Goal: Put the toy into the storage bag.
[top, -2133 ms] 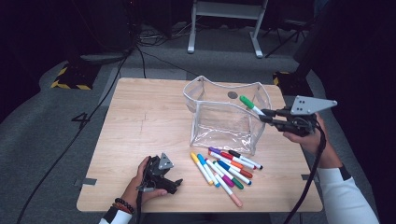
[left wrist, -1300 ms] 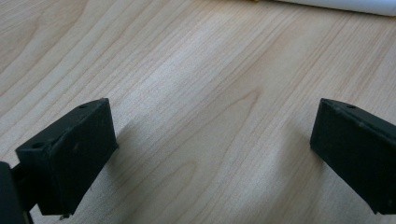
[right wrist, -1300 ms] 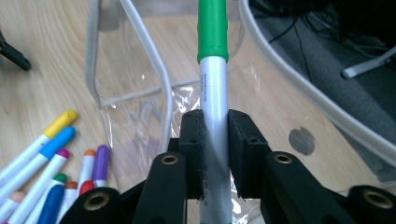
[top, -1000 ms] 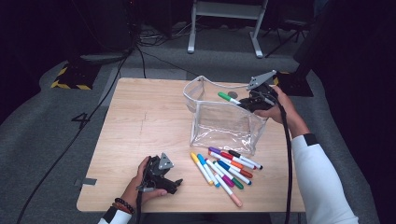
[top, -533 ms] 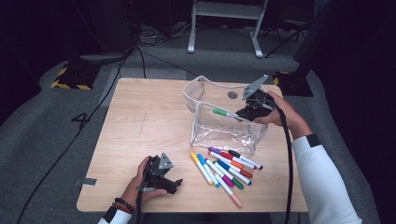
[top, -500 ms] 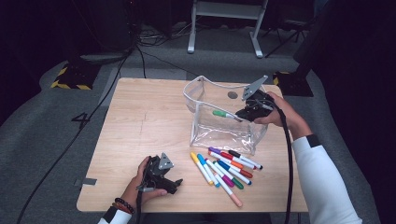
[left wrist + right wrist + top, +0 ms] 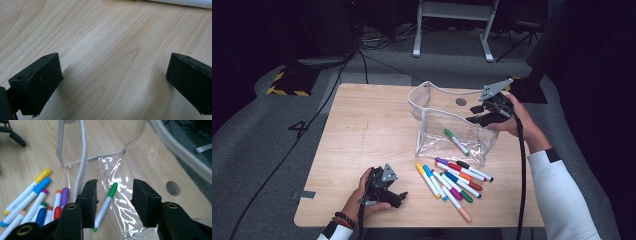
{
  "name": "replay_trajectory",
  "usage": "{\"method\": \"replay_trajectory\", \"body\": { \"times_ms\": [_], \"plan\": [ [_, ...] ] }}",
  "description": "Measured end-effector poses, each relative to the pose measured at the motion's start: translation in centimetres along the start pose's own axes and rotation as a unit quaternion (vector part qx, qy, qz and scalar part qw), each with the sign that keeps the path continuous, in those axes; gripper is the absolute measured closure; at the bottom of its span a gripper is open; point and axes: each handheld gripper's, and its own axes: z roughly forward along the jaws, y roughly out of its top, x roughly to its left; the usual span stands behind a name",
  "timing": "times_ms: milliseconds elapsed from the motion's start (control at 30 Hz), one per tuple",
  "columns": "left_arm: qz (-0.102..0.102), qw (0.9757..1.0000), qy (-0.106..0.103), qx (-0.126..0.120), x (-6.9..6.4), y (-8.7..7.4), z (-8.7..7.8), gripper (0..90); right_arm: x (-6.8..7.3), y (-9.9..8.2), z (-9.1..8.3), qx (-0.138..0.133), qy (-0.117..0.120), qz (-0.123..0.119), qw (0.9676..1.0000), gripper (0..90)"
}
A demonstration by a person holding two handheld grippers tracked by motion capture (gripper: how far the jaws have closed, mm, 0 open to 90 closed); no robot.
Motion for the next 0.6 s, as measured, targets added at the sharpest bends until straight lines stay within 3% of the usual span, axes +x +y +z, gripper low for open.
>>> {"method": "replay_trajectory", "body": {
  "times_ms": [167,267,400,600],
  "plan": [
    [0.0,1.0,0.0,0.0,0.0,0.0,0.0,0.4,0.2,-0.3,-2.4,-0.036,-0.026,0.008,0.999,48.8],
    [0.0,1.0,0.0,0.0,0.0,0.0,0.0,0.5,0.2,-0.8,-4.5,-0.066,-0.046,0.016,0.9967,47.7],
    [0.0,1.0,0.0,0.0,0.0,0.0,0.0,0.5,0.6,-2.0,-7.1,-0.109,-0.051,0.026,0.9924,49.2],
    [0.0,1.0,0.0,0.0,0.0,0.0,0.0,0.5,2.6,-4.9,-9.3,-0.127,-0.069,0.023,0.9893,50.6]
  ]
}}
